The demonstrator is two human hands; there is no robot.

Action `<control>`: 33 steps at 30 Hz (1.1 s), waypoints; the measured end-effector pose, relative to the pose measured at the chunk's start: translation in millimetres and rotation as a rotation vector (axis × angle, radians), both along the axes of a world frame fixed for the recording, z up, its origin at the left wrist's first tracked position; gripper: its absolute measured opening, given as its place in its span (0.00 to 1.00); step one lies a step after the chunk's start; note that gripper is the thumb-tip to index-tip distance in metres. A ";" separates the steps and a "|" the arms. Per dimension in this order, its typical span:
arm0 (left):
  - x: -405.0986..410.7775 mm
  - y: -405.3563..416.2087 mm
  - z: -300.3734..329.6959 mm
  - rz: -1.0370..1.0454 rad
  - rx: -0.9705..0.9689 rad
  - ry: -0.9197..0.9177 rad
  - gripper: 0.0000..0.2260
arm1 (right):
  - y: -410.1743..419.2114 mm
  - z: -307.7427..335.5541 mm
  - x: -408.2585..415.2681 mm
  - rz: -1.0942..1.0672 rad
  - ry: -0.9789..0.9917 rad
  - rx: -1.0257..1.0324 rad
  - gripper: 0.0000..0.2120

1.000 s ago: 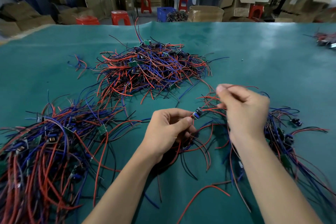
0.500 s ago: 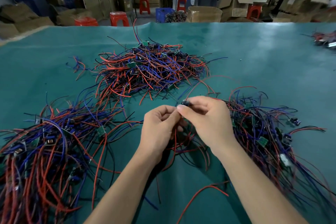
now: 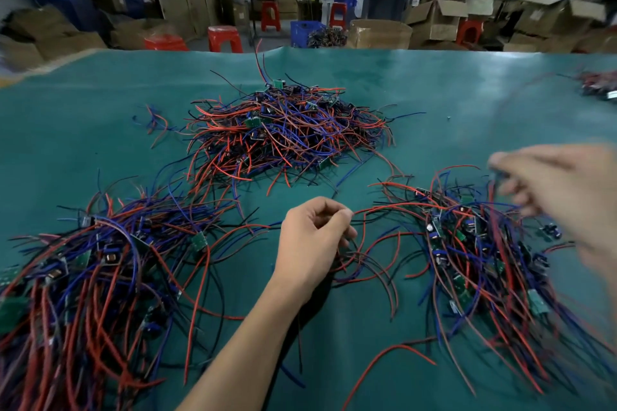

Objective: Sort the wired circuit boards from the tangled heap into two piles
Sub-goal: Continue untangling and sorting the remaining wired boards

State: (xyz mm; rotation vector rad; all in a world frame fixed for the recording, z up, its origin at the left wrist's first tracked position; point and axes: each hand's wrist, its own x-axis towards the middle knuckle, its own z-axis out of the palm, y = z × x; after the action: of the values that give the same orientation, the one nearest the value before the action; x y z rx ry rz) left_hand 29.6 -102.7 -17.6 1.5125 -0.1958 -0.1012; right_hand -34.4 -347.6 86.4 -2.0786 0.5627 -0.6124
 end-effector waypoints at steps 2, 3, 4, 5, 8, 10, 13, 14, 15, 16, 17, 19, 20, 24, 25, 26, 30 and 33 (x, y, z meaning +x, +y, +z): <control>0.4 0.4 -0.4 0.006 -0.001 0.001 0.06 | 4.4 2.8 2.4 0.009 0.297 -0.382 0.14; 0.6 0.7 -0.5 0.010 0.003 -0.001 0.07 | 14.7 6.2 5.1 0.017 0.351 -0.502 0.15; 0.8 0.6 -0.2 0.015 0.005 -0.002 0.07 | 27.4 8.9 11.1 0.071 0.339 -0.551 0.15; 1.1 0.4 0.1 0.018 0.005 -0.004 0.07 | 42.1 10.1 19.5 0.153 0.321 -0.564 0.13; 1.1 -0.9 0.7 0.021 0.008 -0.012 0.07 | 85.7 2.0 62.3 0.469 0.353 -0.610 0.09; 1.6 -1.6 0.5 0.023 0.014 -0.019 0.07 | 112.1 -7.9 98.9 0.591 0.353 -0.642 0.17; 2.8 -2.1 0.3 0.025 0.003 -0.012 0.07 | 137.7 -19.7 145.2 0.654 0.365 -0.598 0.25; 3.1 -1.7 0.2 0.022 -0.004 -0.008 0.07 | 142.7 -24.8 155.4 0.667 0.389 -0.556 0.24; 3.2 -1.4 -0.2 0.018 -0.009 -0.005 0.08 | 146.3 -28.1 160.4 0.665 0.424 -0.529 0.21; 3.2 -1.5 -0.4 0.015 -0.012 -0.003 0.08 | 147.3 -33.5 165.6 0.643 0.416 -0.525 0.16; 3.3 -1.6 -0.5 0.012 -0.012 -0.004 0.08 | 147.5 -36.0 165.9 0.589 0.384 -0.550 0.09; 4.0 -1.4 -0.6 0.013 -0.010 -0.005 0.08 | 142.9 -40.0 163.7 0.510 0.287 -0.540 0.05; 4.4 -1.0 -0.8 0.017 -0.009 -0.005 0.08 | 138.4 -42.1 161.4 0.505 0.247 -0.515 0.09; 5.7 -2.1 -1.3 0.070 -0.022 -0.002 0.07 | 120.6 -38.1 124.1 0.480 0.119 -0.373 0.12; 5.8 -2.4 -0.8 0.087 -0.054 0.012 0.06 | 116.0 -36.3 110.7 0.478 0.092 -0.329 0.12; 6.3 -2.5 0.6 0.102 -0.103 0.031 0.06 | 111.8 -34.2 96.9 0.479 0.070 -0.316 0.13; 7.0 -0.7 5.0 0.110 -0.266 0.115 0.14 | 104.3 -34.2 41.0 0.519 0.138 -0.395 0.10; 6.2 -1.1 5.4 0.095 -0.240 0.117 0.13 | 112.2 -39.7 18.4 0.715 0.211 -0.301 0.08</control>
State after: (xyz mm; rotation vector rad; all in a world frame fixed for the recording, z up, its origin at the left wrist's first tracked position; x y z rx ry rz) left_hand 35.9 -103.8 -12.2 1.2702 -0.0399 -0.0863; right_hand -15.9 -235.5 46.6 -2.4359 -0.1921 -0.0577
